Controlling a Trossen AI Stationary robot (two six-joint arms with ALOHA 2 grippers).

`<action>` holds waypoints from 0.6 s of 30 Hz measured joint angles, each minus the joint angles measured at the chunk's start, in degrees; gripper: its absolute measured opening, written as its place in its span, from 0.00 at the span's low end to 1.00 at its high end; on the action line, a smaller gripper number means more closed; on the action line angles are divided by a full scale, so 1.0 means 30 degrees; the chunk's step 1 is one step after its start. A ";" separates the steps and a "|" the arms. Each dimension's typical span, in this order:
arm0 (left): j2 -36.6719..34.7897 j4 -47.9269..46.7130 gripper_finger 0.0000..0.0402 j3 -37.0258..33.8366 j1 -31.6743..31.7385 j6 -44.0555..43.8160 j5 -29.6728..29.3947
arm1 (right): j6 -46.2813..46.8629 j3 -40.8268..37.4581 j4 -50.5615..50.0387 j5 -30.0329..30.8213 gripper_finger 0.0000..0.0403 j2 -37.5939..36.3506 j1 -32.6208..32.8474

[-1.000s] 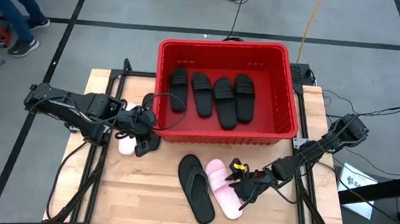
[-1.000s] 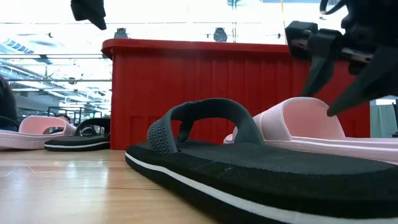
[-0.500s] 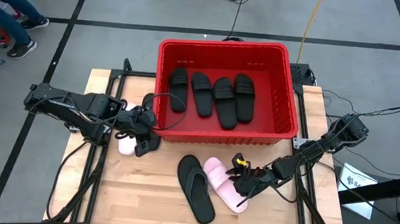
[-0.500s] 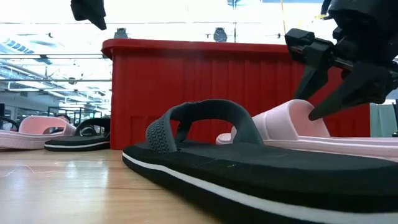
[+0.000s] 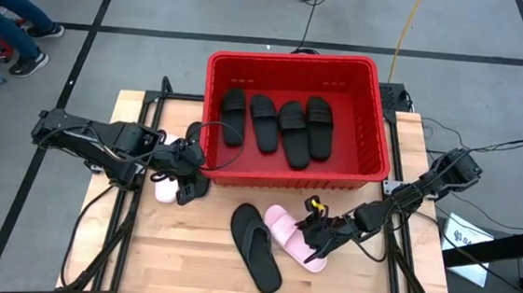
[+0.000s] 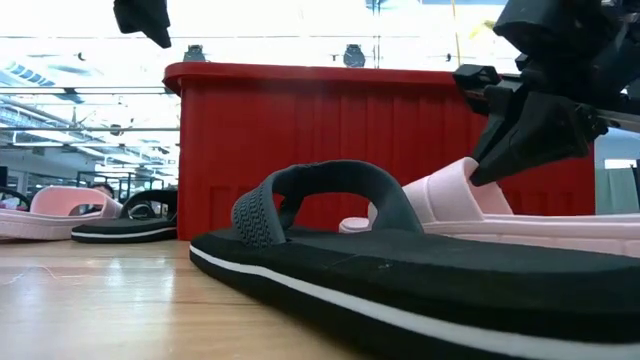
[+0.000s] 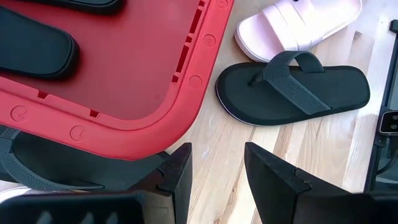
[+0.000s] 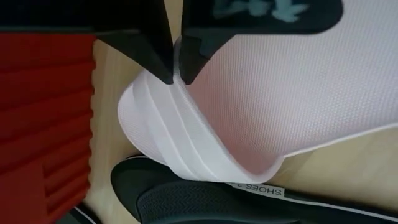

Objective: Pick and place slides into bin
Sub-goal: Stack the right pink slide on top of the black slide in the red bin

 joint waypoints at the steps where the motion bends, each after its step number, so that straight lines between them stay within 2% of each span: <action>1: 0.0000 0.0003 0.35 0.0000 0.0000 0.0000 0.0000 | 0.0093 0.0000 0.0000 -0.0002 0.01 0.0000 0.0000; 7: 0.0000 0.0000 0.35 0.0000 0.0000 0.0077 -0.0007 | 0.0644 -0.0029 -0.0233 0.0066 0.01 -0.0779 -0.0008; 18: 0.0007 -0.0008 0.35 0.0000 0.0008 0.0666 -0.0007 | 0.0822 0.0685 -0.0457 0.0429 0.00 -0.4159 -0.0022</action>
